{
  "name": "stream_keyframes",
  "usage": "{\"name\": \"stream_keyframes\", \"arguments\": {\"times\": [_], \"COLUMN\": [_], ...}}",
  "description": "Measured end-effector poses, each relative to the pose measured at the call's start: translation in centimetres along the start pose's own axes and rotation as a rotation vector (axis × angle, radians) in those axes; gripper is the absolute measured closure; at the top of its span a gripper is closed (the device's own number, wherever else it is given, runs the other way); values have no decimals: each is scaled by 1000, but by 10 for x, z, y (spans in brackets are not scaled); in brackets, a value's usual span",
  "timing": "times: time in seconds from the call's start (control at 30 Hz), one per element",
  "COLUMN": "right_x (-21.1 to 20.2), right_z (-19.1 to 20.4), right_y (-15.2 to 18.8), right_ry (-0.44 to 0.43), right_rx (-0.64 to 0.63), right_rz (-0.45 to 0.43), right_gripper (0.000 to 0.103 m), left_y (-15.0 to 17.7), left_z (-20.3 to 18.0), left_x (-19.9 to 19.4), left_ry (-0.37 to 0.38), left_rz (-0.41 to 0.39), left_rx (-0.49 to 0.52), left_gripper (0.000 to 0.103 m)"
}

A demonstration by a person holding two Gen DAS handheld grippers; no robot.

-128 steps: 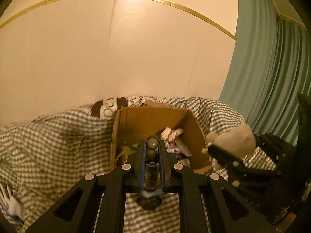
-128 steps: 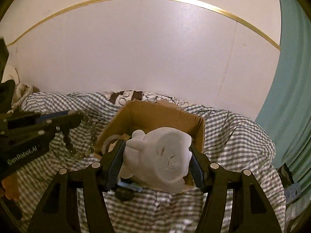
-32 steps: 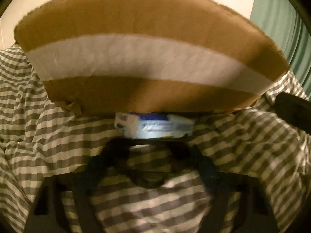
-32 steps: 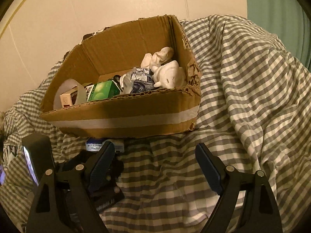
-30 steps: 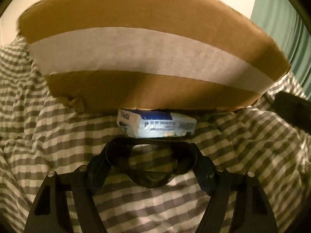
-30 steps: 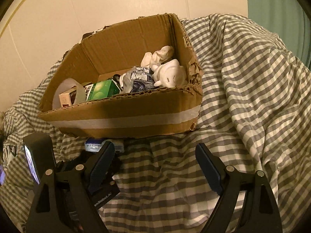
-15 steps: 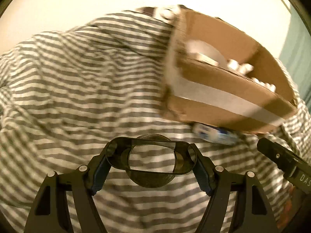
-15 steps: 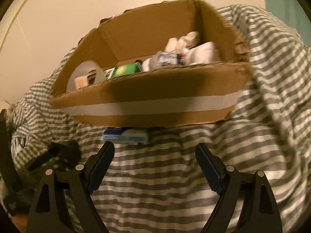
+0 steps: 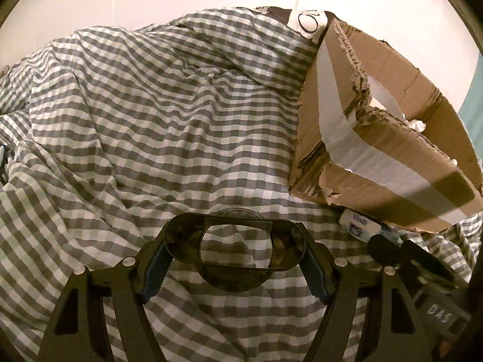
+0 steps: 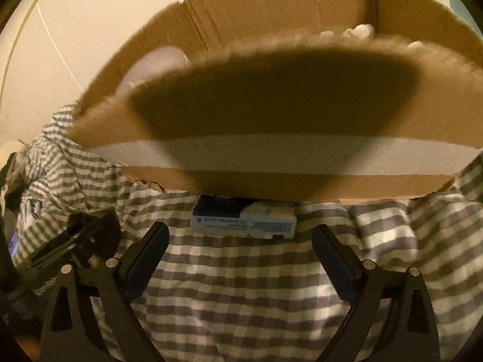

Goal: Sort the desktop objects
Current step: 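Lower the right gripper to the blue tissue pack beside the box, then grasp the blue tissue pack with the right gripper and lift it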

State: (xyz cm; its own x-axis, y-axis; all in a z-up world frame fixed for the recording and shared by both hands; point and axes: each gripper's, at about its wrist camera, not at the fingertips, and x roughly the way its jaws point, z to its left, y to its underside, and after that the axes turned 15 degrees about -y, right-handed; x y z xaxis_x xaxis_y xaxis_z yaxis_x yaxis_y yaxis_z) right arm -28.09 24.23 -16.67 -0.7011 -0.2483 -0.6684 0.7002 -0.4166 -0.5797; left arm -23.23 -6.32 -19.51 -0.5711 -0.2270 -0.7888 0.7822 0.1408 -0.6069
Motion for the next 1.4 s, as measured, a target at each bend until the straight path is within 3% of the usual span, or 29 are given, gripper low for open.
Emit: {"name": "stream_keyframes", "arguments": {"times": [0.3,0.5,0.67,0.73,0.8,1.4], "right_x": [16,23,32,29,30,10], "right_z": [-6,-18,-14,-11,-5,48], "right_y": [2,-1,2,2,2,6], "right_ry": [23,-16,-5,-23,-25,40], "right_rx": [17,84,55,41,16,-80], "right_rz": [-47,-86,-66,-88,-78,-79], "right_gripper": [7,7,7,21,28,30], "left_y": [-3,-4,-2,-3,-2,4], "left_z": [-7,-12,-16,-17,-18,1], "left_x": [16,23,23,23,23,-5], "left_ry": [-13,-22,-28,-29,-30,-65], "left_rz": [18,20,14,12,9,-62], "left_rx": [-17,-8,16,20,23,18], "left_gripper": [26,26,26,26,26,26]}}
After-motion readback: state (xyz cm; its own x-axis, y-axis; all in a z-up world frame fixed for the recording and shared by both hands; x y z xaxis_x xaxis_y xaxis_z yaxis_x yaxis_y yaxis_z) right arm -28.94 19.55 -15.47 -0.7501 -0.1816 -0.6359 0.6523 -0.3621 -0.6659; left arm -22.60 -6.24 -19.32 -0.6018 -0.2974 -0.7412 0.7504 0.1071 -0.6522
